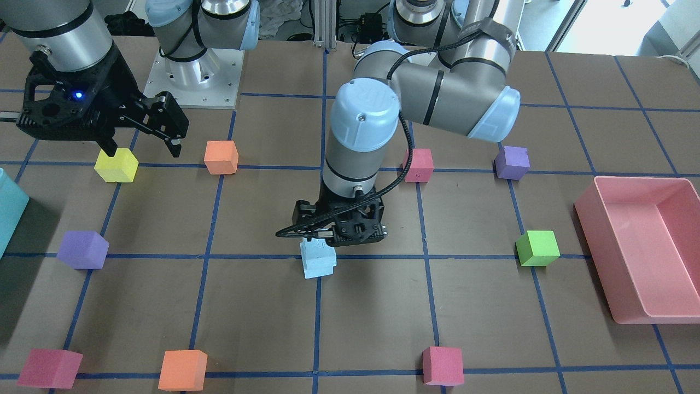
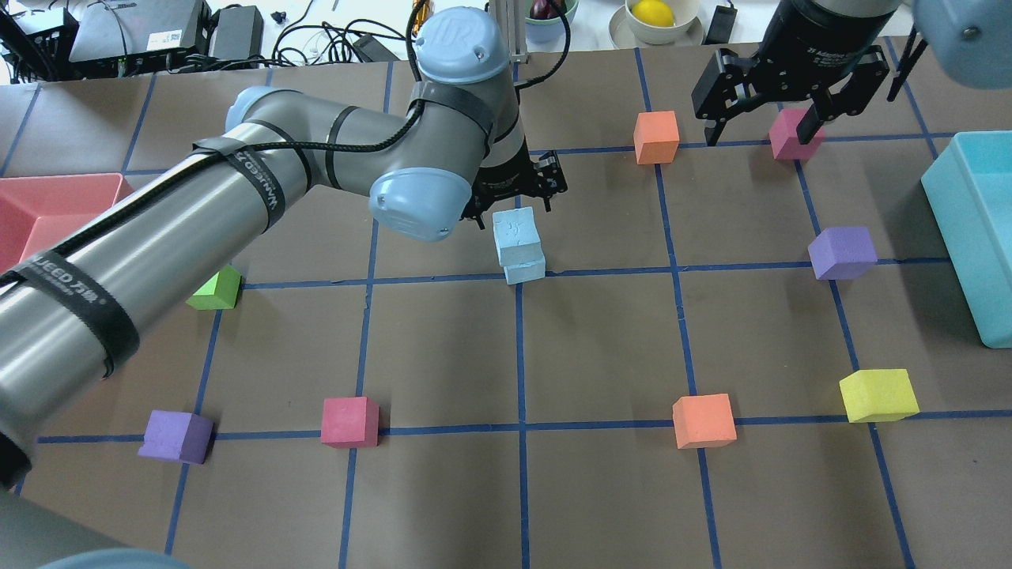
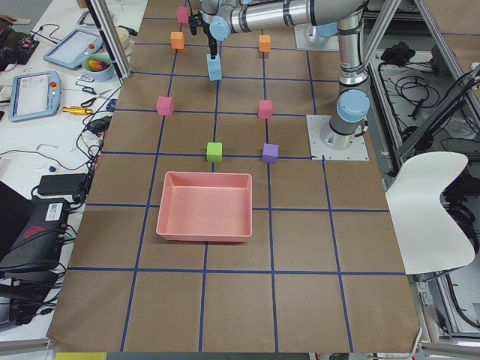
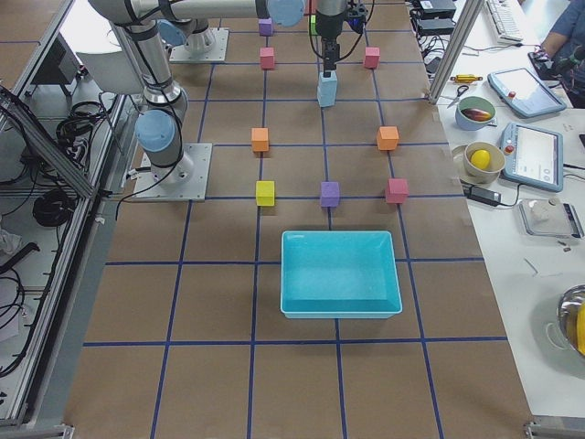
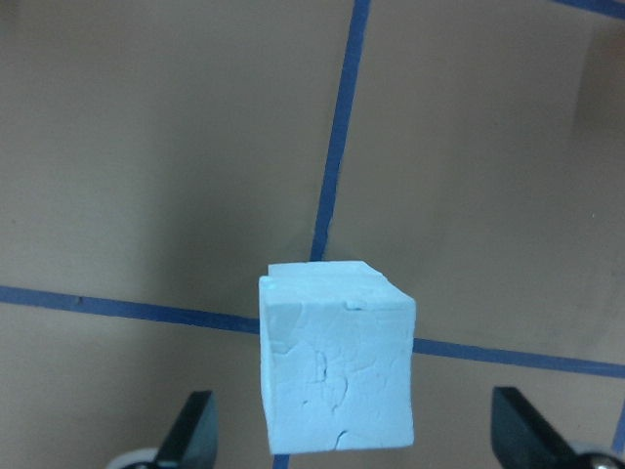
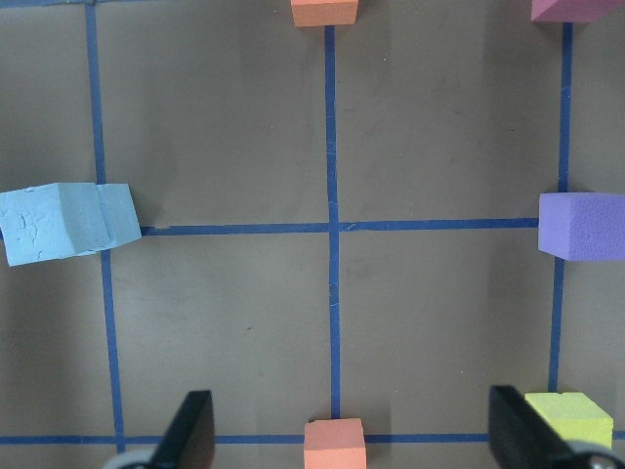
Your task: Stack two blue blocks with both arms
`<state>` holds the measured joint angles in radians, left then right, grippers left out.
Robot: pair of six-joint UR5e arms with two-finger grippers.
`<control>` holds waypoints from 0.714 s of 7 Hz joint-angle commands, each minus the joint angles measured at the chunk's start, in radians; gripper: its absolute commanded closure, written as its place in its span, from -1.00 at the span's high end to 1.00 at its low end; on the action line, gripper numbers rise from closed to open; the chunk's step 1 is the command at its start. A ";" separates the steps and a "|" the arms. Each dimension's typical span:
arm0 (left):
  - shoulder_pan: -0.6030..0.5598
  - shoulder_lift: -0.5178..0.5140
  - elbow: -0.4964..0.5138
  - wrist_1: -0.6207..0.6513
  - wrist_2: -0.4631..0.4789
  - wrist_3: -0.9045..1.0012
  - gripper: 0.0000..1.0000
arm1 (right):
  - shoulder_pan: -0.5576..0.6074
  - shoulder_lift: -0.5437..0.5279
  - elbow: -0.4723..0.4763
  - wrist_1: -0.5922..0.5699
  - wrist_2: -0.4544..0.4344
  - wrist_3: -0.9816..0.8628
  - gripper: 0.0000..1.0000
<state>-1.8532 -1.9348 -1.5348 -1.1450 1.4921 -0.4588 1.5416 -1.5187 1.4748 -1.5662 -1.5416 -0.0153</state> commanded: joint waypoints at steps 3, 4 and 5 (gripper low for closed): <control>0.358 0.242 0.005 -0.242 0.049 0.586 1.00 | 0.000 0.000 0.001 0.000 0.003 -0.002 1.00; 0.402 0.282 -0.001 -0.284 0.050 0.613 1.00 | 0.000 0.000 0.001 -0.002 0.006 -0.002 1.00; 0.397 0.298 0.004 -0.292 0.048 0.562 1.00 | 0.000 0.000 0.001 -0.002 0.006 -0.002 1.00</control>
<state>-1.4777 -1.6677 -1.5327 -1.4087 1.5372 0.1109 1.5417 -1.5186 1.4756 -1.5672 -1.5366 -0.0169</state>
